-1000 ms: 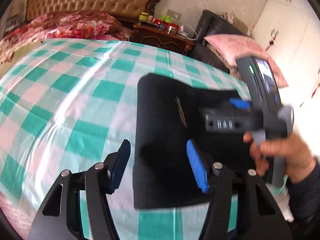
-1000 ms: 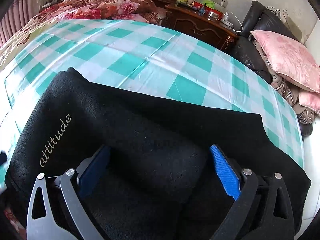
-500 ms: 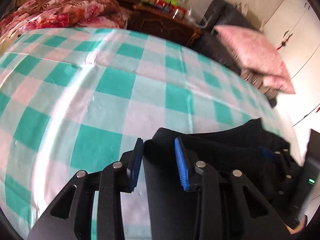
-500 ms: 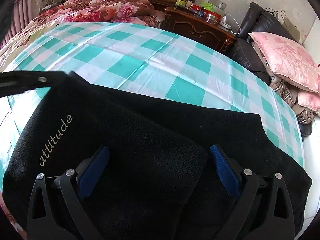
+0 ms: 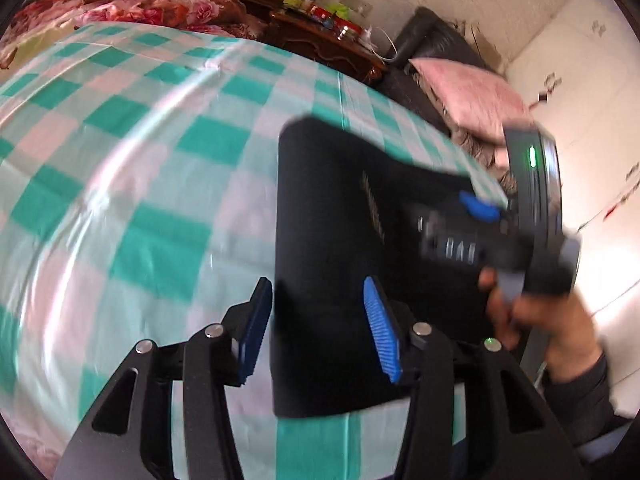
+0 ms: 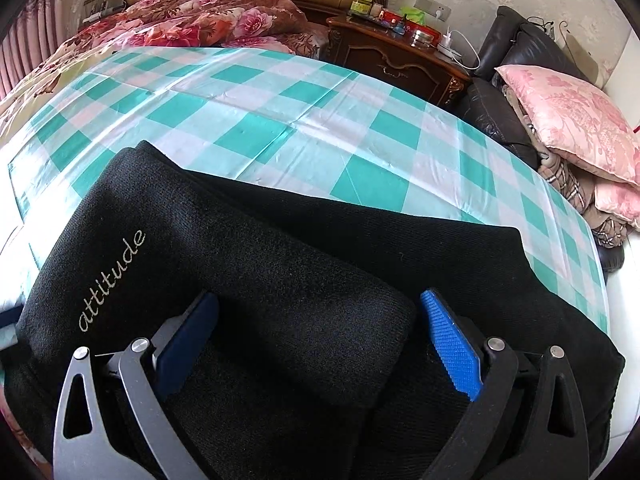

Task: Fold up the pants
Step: 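Grasp the folded sweatpants edge with the left tool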

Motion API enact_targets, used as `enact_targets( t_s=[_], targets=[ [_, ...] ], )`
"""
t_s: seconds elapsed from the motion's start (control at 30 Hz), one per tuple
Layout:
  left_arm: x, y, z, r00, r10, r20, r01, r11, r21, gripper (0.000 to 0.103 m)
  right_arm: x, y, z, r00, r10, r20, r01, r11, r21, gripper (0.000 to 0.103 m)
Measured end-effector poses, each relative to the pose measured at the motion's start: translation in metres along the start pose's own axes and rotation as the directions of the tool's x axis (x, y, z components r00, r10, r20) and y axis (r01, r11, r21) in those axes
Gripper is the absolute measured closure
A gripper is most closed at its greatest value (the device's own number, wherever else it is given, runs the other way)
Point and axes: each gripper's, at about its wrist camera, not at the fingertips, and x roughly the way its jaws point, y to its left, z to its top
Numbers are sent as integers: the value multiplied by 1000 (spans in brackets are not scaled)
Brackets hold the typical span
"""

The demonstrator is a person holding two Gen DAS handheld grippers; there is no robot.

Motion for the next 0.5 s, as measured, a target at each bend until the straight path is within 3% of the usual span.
enact_targets(
  t_s=[0.2,0.27,0.4,0.5],
  targets=[
    [5,10,-4,999,-46,1,46,998,-35,55,-7,-7,-1,999,34,24,-35,999,29,7],
    [8,16,-4,997,-73,0,73,995,-62,53,-24,-12,-6,998,23,66,-27,997,72,7],
    [11,22,-7,996,-86,4,86,993,-83,50,-65,-8,-22,991,6,136,-13,999,46,8],
    [11,21,-6,997,-83,3,83,993,-84,50,-66,-8,-39,996,15,93,-20,998,56,14]
  ],
)
